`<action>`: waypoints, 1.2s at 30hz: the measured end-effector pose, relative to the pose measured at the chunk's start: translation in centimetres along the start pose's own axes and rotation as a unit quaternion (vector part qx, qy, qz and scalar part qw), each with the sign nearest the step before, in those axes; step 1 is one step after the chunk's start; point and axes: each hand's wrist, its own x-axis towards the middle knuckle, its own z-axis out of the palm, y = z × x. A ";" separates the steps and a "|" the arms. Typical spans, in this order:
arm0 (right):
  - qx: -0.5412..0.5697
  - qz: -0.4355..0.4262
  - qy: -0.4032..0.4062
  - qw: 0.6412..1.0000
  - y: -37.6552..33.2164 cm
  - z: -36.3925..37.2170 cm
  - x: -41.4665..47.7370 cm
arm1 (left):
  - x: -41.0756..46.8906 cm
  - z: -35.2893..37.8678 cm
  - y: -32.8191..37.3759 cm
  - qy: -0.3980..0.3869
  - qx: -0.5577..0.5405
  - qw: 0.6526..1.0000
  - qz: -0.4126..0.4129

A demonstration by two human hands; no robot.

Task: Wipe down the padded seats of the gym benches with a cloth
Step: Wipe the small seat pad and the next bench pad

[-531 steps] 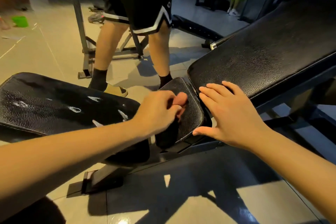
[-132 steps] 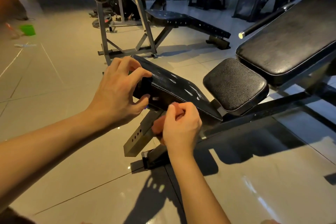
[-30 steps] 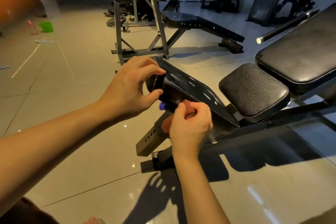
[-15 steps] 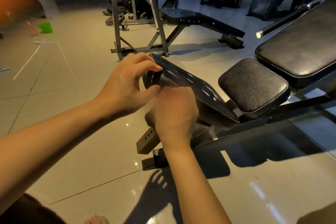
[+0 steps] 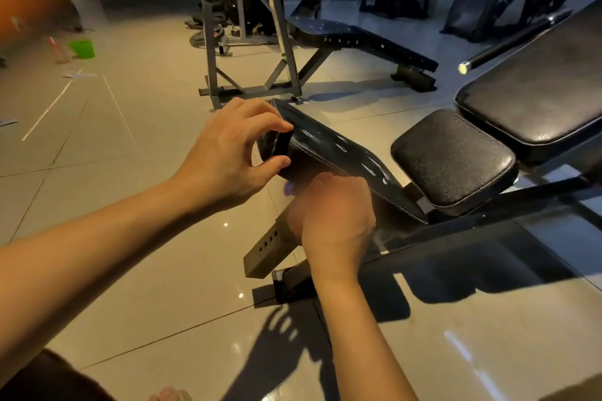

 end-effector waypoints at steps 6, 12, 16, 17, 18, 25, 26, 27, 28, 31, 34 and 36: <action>0.009 0.066 -0.010 0.998 -0.9 -0.3 0.3 | -0.1 0.1 0.2 0.003 -0.014 1.000 -0.004; -0.003 0.013 -0.025 1.000 -0.5 -0.7 0.8 | 0.0 -0.3 0.1 0.006 -0.007 1.000 -0.007; -0.006 0.101 0.026 0.995 1.0 -1.3 0.6 | 0.0 -0.2 0.0 0.008 -0.021 1.000 -0.007; 0.006 0.076 0.006 0.997 -0.1 -0.6 0.6 | 0.1 -0.3 0.0 0.007 -0.024 1.000 -0.008; 0.014 0.039 -0.018 0.999 -1.2 0.1 0.5 | 0.1 -0.3 0.1 0.006 -0.023 1.000 -0.007; -0.015 0.090 0.023 0.996 1.9 -1.5 0.3 | 0.0 -0.3 0.0 -0.001 -0.017 1.000 -0.009; -0.016 0.099 0.030 0.994 1.7 -1.3 0.4 | -0.1 -0.2 0.1 -0.001 -0.017 1.000 -0.010; -0.013 0.086 0.022 0.996 1.0 -0.9 0.5 | -0.1 -0.2 0.1 -0.001 -0.018 1.000 -0.011; -0.008 0.057 0.003 0.998 -0.2 -0.3 0.5 | -0.2 -0.3 0.2 -0.001 -0.018 1.000 -0.012; -0.021 -0.026 -0.052 0.998 -1.9 0.7 0.4 | -0.1 -0.2 0.2 -0.002 -0.014 1.000 -0.010; -0.023 0.045 -0.011 0.999 0.6 -0.5 0.3 | -0.2 -0.3 0.1 -0.004 -0.013 1.000 -0.012; -0.025 0.086 0.014 0.996 1.1 -1.0 0.3 | -0.2 -0.2 0.2 -0.003 -0.016 1.000 -0.013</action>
